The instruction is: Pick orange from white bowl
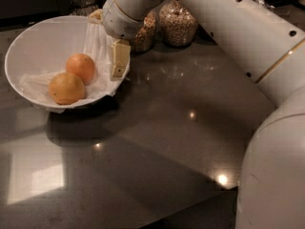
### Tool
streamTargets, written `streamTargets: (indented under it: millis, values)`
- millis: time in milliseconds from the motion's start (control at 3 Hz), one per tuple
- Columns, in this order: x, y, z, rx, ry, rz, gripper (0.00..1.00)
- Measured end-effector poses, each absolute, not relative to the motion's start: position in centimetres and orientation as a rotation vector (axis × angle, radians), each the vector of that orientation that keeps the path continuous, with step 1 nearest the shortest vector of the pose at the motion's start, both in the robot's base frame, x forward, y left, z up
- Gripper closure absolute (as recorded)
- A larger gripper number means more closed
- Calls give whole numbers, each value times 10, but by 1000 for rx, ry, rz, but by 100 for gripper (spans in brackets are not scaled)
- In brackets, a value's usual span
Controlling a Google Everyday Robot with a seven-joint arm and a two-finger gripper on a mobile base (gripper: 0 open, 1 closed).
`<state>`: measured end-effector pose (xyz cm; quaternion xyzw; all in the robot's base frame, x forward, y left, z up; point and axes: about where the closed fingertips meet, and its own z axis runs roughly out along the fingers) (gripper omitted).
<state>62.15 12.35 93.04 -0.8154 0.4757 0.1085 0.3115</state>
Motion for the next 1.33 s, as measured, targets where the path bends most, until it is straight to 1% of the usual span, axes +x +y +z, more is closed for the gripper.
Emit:
streamTargets:
  millis: [667,1333]
  values:
    - [623,128,927,-2126,1242,295,0]
    - [653,160,906,-2136,1153,368,0]
